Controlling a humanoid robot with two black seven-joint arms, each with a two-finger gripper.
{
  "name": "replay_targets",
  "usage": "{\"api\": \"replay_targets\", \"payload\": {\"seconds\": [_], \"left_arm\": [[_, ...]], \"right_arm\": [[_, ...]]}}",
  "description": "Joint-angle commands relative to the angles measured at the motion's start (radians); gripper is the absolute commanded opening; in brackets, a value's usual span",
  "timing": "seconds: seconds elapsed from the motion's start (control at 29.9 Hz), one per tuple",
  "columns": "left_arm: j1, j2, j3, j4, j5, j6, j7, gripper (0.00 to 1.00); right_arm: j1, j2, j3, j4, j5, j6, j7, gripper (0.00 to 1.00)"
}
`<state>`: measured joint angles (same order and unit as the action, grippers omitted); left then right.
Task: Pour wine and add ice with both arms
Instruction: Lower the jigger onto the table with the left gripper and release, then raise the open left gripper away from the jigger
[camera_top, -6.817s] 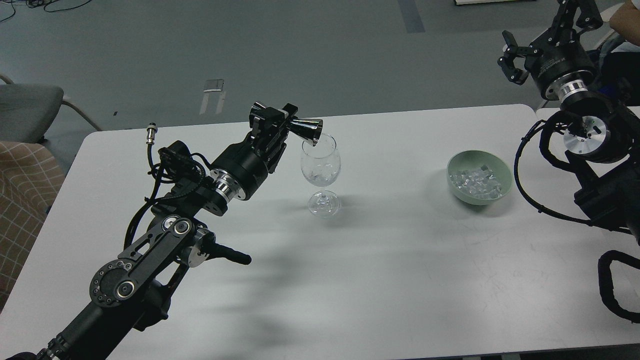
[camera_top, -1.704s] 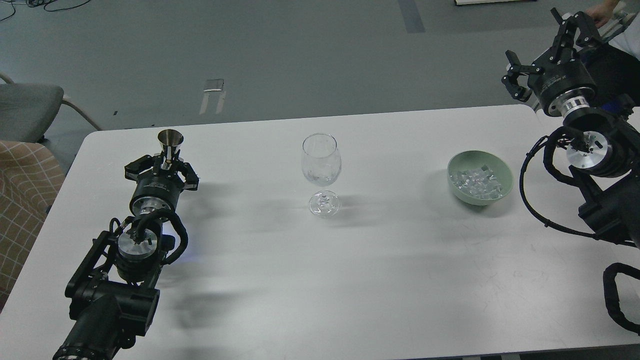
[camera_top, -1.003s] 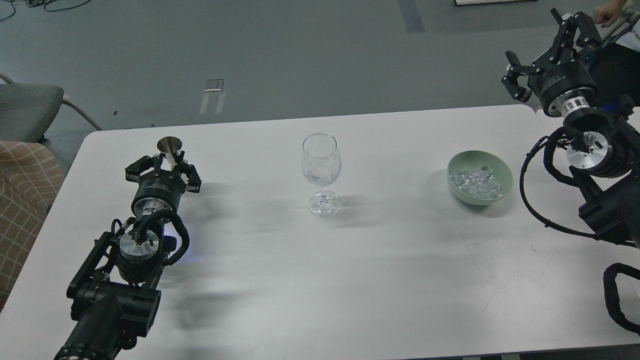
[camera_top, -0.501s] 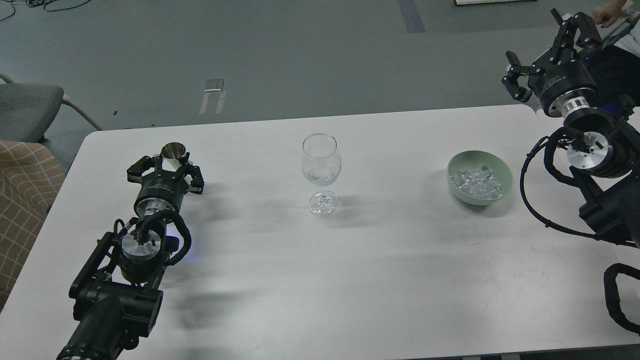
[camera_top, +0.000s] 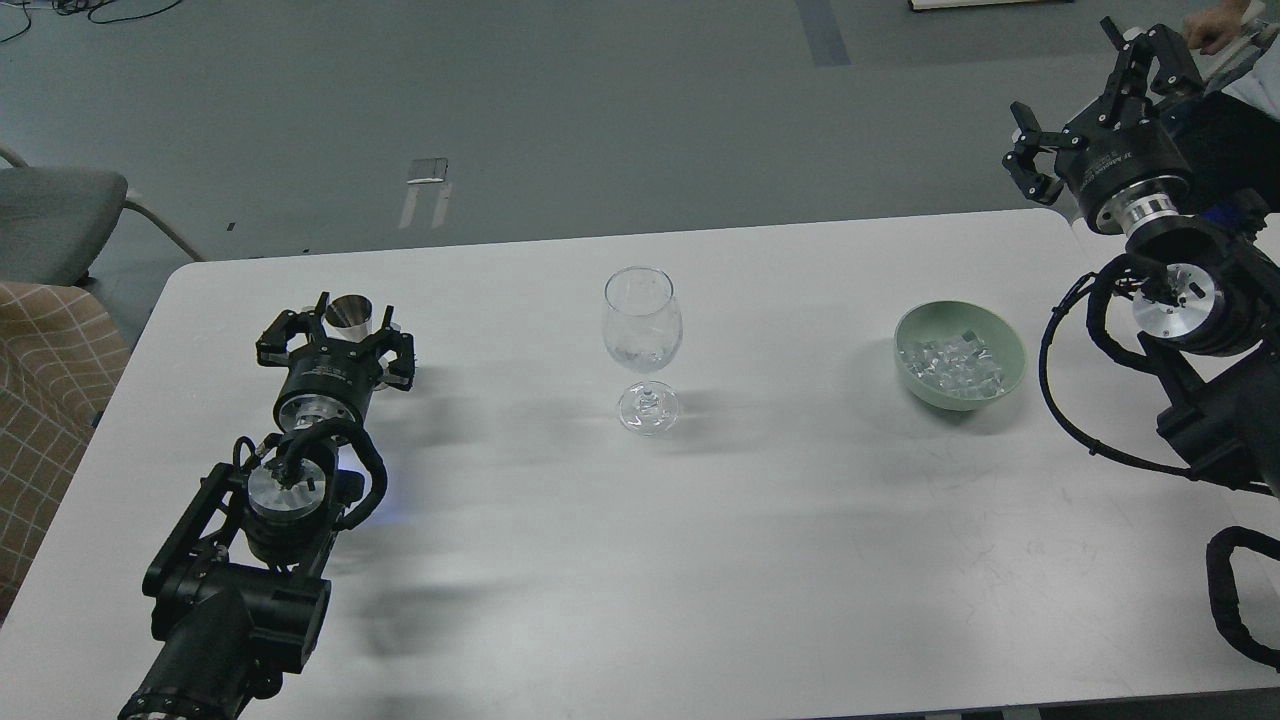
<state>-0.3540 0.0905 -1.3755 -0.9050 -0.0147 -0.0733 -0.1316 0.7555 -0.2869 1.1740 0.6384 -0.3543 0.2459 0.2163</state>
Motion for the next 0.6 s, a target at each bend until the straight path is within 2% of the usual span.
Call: {"api": "replay_targets", "payload": {"seconds": [0.0,0.17,0.37,0.57], "left_arm": [[-0.002,-0.003,-0.001,-0.002,0.001,-0.003,-0.011,0.89],[0.036,0.006,-0.002,-0.077,0.001,-0.037,-0.011,0.91],[0.04,0.015,-0.011,-0.14,0.001,-0.034,-0.011,0.94],[0.063,0.032,-0.013,-0.311,0.001,-0.008,-0.009,0.97]], "right_arm": [[0.001,0.0,0.0,0.001,0.0,0.0,0.0,1.0],[-0.01,0.002,0.0,0.001,0.0,0.0,0.002,1.0],[-0.011,0.005,0.003,0.004,0.001,0.0,0.002,1.0],[-0.012,0.005,0.007,0.012,0.003,0.001,0.002,1.0]]}}
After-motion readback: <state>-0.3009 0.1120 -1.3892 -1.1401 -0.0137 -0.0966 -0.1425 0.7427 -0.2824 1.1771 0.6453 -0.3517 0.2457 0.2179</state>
